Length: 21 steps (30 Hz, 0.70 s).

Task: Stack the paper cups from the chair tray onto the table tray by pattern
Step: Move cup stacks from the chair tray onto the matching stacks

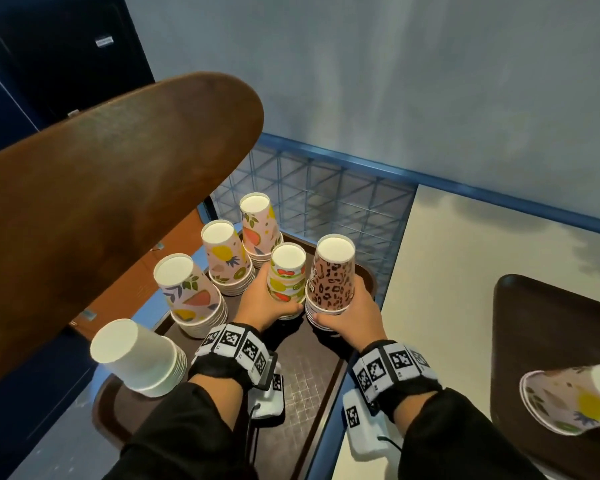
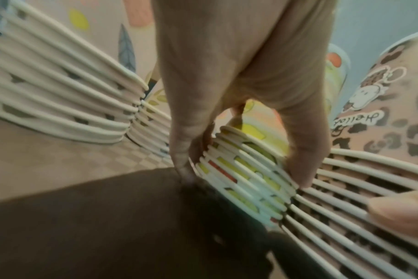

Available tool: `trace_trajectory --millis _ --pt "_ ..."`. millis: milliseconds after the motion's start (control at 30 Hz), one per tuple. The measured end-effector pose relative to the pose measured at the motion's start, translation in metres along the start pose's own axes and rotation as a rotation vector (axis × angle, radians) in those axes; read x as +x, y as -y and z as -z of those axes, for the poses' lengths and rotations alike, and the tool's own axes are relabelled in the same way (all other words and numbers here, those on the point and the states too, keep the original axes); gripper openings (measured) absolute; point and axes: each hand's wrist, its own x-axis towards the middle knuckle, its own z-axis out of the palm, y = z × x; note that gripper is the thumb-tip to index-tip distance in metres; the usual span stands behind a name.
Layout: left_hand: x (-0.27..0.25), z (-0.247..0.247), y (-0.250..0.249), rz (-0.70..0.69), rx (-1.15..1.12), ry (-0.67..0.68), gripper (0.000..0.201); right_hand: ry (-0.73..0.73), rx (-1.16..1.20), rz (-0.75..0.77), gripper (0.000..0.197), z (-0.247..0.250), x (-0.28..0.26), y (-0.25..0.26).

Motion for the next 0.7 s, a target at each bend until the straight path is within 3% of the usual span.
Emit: trace_trajectory --millis 100,233,367,567,700 --pt "-0.012 0.008 -0.008 -0.059 -0.067 -0.002 0.076 -0.004 0.043 0.053 0.08 0.007 -0.012 0.01" --pt "-0.039 0.017 -0.03 -0.13 -0.123 0.036 0.076 -0.018 0.135 0.087 0.079 0.022 -0.037 0.022" --pt "-0.075 0.013 -0.052 -0.164 -0.137 0.115 0.077 -0.01 0.232 0.122 0.067 0.049 -0.076 0.023" --pt "-0.129 -0.026 -0.089 -0.209 -0.066 0.207 0.066 -0.036 0.356 0.133 0.065 0.11 -0.139 0.009" --pt "-0.17 -0.071 -0.12 -0.24 -0.121 0.287 0.069 -0.092 0.394 0.142 0.069 0.162 -0.19 -0.006"
